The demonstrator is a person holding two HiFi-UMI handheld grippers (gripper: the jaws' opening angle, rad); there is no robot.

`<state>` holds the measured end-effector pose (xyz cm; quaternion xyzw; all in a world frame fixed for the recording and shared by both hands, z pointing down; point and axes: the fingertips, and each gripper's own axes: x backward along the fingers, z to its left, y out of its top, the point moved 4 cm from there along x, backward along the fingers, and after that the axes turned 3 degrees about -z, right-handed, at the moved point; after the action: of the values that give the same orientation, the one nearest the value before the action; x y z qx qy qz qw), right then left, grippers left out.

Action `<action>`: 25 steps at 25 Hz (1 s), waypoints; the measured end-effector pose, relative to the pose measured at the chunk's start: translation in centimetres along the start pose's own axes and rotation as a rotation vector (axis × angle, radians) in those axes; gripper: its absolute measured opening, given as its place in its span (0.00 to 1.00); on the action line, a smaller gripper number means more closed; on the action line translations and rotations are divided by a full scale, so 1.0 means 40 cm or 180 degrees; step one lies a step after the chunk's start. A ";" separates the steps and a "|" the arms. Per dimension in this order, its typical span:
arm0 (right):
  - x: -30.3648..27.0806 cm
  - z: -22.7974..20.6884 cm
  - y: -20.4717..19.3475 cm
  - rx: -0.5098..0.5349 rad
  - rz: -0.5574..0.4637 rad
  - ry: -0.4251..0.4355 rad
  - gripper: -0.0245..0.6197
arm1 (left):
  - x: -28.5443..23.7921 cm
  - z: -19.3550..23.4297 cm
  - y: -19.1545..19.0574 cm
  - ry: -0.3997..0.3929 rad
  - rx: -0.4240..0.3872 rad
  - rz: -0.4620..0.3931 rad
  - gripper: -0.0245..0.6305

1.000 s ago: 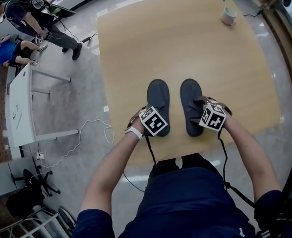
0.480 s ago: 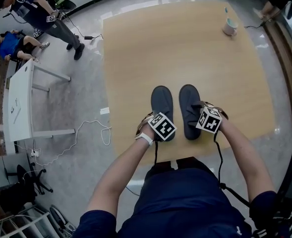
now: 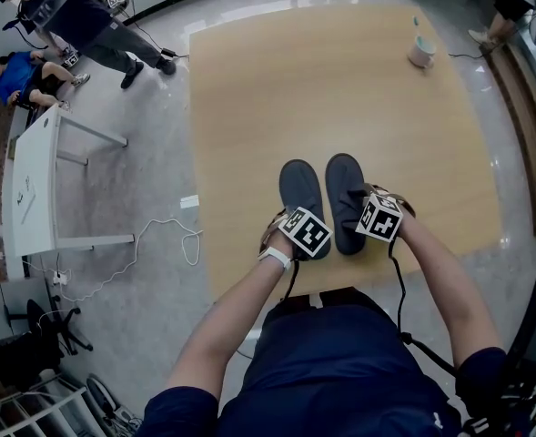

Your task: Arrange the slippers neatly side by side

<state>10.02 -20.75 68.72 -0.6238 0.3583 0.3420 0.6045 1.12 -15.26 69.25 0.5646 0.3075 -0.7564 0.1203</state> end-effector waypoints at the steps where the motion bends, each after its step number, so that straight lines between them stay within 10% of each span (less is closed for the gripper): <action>1: -0.001 -0.001 0.001 0.0014 0.0007 0.0004 0.58 | -0.001 -0.005 0.002 -0.0004 0.0013 -0.0005 0.61; 25: 0.067 0.005 0.041 -0.0027 -0.0124 -0.0074 0.58 | 0.058 -0.047 0.027 0.0000 -0.0008 -0.0194 0.59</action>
<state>9.97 -20.65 65.56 -0.6292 0.3377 0.3389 0.6125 2.38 -14.57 66.41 0.5548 0.3255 -0.7594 0.0978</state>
